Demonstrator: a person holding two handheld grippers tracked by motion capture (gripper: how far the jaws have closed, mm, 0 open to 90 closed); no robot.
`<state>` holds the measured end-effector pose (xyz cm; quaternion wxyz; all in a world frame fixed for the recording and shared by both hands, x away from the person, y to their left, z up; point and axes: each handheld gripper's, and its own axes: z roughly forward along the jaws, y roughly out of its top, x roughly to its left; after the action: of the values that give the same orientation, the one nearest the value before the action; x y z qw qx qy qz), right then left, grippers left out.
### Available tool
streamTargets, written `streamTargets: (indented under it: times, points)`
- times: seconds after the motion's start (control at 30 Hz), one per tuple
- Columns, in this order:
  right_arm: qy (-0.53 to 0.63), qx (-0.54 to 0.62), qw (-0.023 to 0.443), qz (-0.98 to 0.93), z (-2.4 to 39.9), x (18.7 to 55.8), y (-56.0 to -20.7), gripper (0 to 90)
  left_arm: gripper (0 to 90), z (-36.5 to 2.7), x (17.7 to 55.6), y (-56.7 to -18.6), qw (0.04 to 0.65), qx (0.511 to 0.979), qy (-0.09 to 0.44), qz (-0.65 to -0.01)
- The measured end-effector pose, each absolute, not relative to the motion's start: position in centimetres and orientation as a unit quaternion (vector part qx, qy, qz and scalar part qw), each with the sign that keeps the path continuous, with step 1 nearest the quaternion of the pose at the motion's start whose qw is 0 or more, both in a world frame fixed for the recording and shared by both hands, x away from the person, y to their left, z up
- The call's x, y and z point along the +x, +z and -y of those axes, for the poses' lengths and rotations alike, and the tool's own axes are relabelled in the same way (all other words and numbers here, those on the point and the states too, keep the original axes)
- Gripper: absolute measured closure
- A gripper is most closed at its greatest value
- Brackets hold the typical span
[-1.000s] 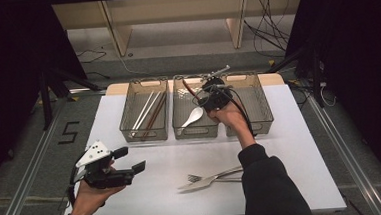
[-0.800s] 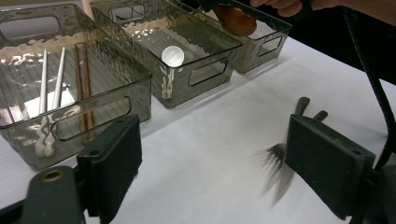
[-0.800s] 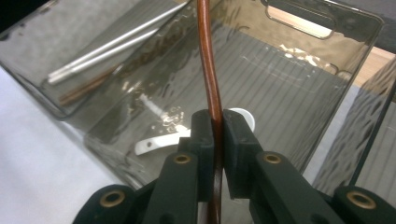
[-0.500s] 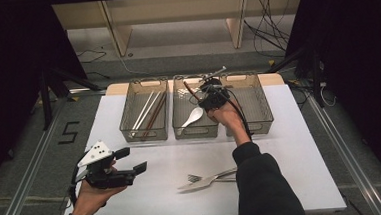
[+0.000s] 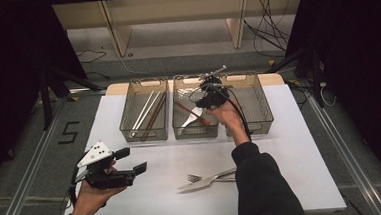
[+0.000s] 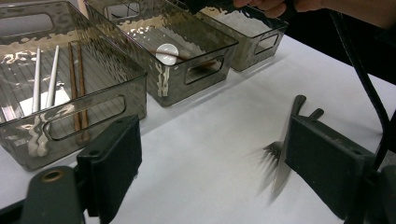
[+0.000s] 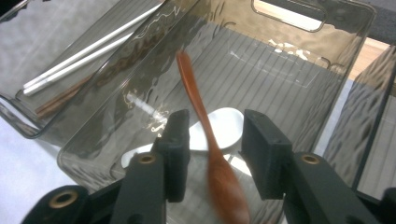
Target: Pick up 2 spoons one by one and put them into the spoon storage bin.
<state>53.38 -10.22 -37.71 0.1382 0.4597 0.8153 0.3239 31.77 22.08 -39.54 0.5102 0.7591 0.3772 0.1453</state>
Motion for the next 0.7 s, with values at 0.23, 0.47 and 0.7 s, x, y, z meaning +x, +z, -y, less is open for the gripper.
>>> streamTargets:
  times: [0.23,0.47,0.7]
  points:
    - [0.326,0.439,0.133,-0.826,11.0,52.1,-36.9,47.2,17.9,-22.1,31.8,-39.5,0.510,0.759,0.146,-0.377]
    - [0.341,0.401,0.123,-0.841,11.8,49.7,-35.9,39.6,17.8,-22.0,31.8,-39.6,0.510,0.758,0.147,-0.379]
    - [0.352,0.362,0.109,-0.856,12.8,46.5,-35.7,37.7,17.8,-22.1,31.8,-39.6,0.508,0.758,0.148,-0.380]
